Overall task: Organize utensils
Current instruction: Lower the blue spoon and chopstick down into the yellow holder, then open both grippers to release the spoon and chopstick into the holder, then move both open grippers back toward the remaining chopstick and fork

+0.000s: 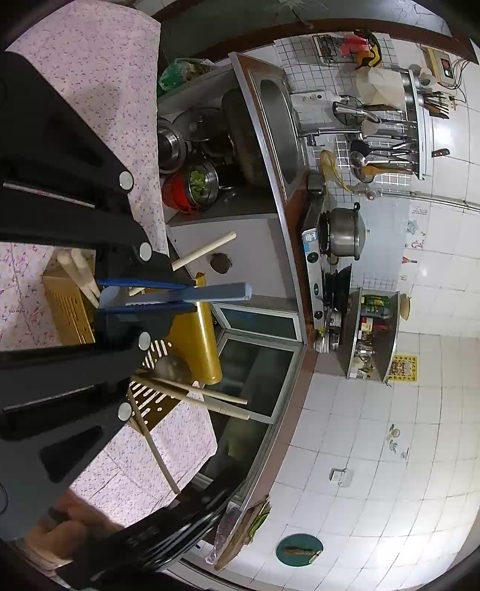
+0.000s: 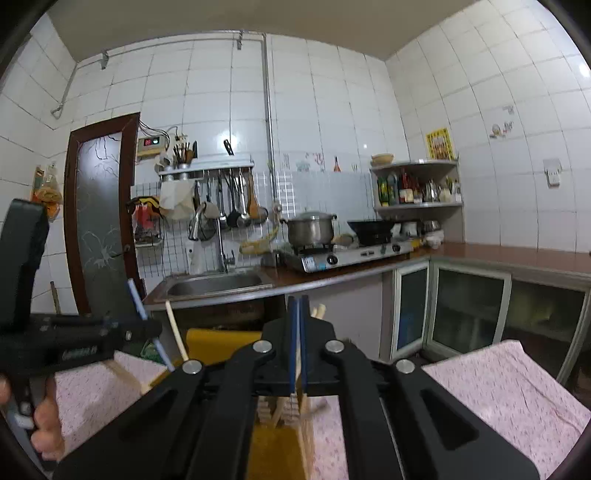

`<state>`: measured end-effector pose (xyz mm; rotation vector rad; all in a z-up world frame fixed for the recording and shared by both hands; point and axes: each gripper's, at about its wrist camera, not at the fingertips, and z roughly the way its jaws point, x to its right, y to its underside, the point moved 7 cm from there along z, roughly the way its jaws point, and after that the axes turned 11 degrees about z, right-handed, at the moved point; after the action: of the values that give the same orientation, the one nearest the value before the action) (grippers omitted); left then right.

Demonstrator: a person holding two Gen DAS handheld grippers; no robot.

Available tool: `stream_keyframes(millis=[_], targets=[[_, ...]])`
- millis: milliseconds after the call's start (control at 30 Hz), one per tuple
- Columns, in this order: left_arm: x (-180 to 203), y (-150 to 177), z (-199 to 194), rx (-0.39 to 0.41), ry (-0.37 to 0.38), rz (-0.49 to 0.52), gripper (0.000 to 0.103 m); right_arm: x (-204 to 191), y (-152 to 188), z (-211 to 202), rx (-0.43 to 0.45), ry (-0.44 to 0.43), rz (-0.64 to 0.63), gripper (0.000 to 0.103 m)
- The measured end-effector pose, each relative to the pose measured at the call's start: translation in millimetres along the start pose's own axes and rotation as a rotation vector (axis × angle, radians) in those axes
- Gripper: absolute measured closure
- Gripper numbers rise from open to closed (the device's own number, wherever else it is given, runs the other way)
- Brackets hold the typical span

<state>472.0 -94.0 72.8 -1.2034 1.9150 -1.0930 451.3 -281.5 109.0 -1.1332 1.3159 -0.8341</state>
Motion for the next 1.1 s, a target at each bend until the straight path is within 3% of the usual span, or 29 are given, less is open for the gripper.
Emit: stream_keyframes(millis=[67, 133, 200, 400, 600, 867, 900, 933, 1100], targets=[[-3, 1, 0, -0.012, -0.005, -0.013, 0.096, 6, 4, -7, -0.016, 0.014, 0.007, 0.1], [-7, 5, -5, -0.021, 0.005, -0.036, 0.081, 13, 11, -16, -0.039, 0.03, 0.016, 0.1], [-9, 9, -15, -0.014, -0.004, -0.049, 0.051, 23, 20, -26, -0.079, 0.064, 0.028, 0.1], [-13, 27, -53, -0.011, -0.023, -0.068, 0.02, 54, 53, -54, -0.211, 0.185, 0.074, 0.099], [-16, 76, -75, -0.096, -0.008, -0.132, 0.011, 81, 93, -80, -0.324, 0.267, 0.133, 0.099], [0, 138, -79, -0.224, -0.01, -0.131, 0.01, 91, 135, -98, -0.455, 0.322, 0.172, 0.097], [3, 145, -78, -0.241, -0.01, -0.129, 0.01, 90, 139, -100, -0.47, 0.322, 0.176, 0.077], [5, 149, -76, -0.257, -0.012, -0.128, 0.01, 90, 142, -102, -0.478, 0.326, 0.182, 0.047], [23, 181, -67, -0.347, -0.018, -0.087, 0.01, 71, 152, -112, -0.511, 0.348, 0.153, 0.045]])
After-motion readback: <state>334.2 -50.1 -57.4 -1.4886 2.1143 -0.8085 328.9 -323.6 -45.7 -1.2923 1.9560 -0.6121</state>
